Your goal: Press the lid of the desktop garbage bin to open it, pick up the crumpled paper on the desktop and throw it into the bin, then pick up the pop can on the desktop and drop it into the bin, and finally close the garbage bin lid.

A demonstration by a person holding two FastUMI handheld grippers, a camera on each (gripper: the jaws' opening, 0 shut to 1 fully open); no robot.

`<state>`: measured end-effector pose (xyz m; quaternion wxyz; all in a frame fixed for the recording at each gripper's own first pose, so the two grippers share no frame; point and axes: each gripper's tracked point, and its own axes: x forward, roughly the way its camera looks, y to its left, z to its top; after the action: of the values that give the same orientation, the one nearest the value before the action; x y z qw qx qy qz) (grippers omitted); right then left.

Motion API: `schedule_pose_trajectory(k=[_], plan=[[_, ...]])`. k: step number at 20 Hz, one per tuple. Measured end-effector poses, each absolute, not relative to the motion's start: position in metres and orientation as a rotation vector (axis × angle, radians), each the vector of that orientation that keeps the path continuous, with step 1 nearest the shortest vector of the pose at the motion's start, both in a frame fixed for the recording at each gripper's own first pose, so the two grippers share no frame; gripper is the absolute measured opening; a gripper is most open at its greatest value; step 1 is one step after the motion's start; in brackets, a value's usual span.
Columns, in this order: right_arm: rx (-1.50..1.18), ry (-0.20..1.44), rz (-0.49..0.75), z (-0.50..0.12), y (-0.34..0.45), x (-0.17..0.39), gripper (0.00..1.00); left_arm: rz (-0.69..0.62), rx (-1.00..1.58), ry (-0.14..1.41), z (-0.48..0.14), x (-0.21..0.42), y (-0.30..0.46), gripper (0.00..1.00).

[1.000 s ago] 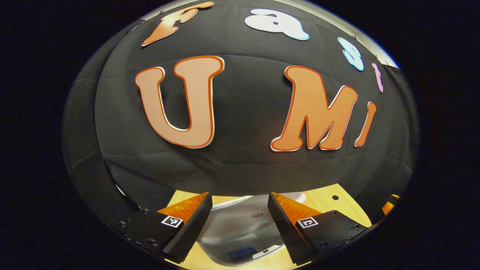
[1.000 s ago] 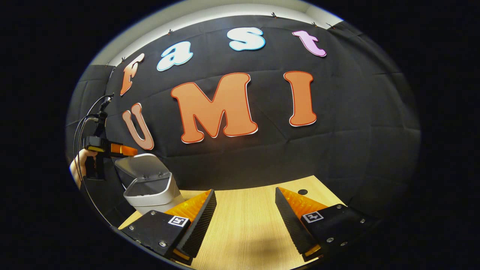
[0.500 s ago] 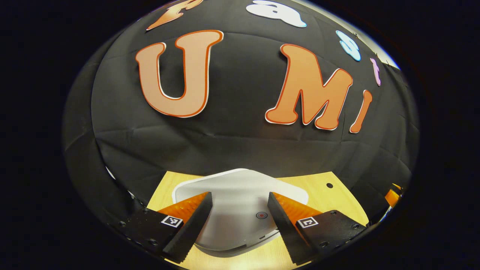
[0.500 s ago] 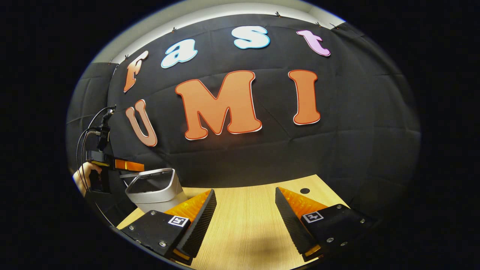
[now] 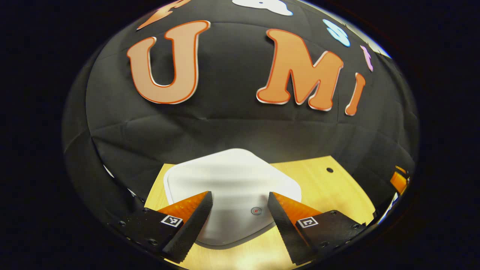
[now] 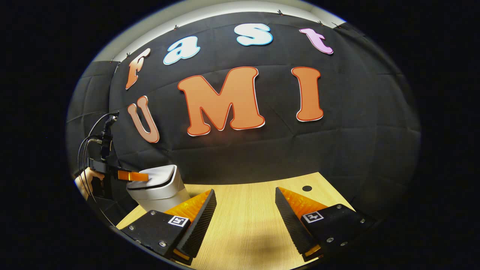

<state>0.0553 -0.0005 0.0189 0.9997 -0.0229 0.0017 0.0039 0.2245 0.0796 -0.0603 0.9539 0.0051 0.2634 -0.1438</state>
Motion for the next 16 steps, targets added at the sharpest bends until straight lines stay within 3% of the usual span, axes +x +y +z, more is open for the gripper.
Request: schedule_pose_trajectory(k=[3, 4, 5, 8, 9, 10, 16], plan=[[-0.047, 0.014, 0.02, 0.017, 0.004, 0.056, 0.94, -0.275, -0.019, 0.515, -0.058, 0.227, 0.082, 0.95], [-0.046, 0.017, 0.021, 0.017, 0.004, 0.056, 1.0, -0.291, 0.001, 0.527, -0.063, 0.226, 0.079, 0.95], [-0.046, 0.02, 0.021, 0.016, 0.005, 0.057, 0.94, -0.314, 0.046, 0.544, -0.067, 0.224, 0.076, 0.96], [-0.053, 0.027, 0.021, 0.014, 0.006, 0.059, 0.94, -0.31, 0.034, 0.539, -0.072, 0.221, 0.081, 0.98], [-0.052, 0.028, 0.025, 0.014, 0.008, 0.059, 1.0, -0.308, 0.026, 0.535, -0.074, 0.22, 0.082, 0.98], [-0.053, 0.03, 0.027, 0.013, 0.009, 0.059, 0.94, -0.308, 0.03, 0.508, -0.071, 0.22, 0.084, 0.98], [-0.057, 0.023, 0.032, 0.015, 0.012, 0.059, 0.94, -0.312, 0.029, 0.465, -0.06, 0.22, 0.084, 0.95]])
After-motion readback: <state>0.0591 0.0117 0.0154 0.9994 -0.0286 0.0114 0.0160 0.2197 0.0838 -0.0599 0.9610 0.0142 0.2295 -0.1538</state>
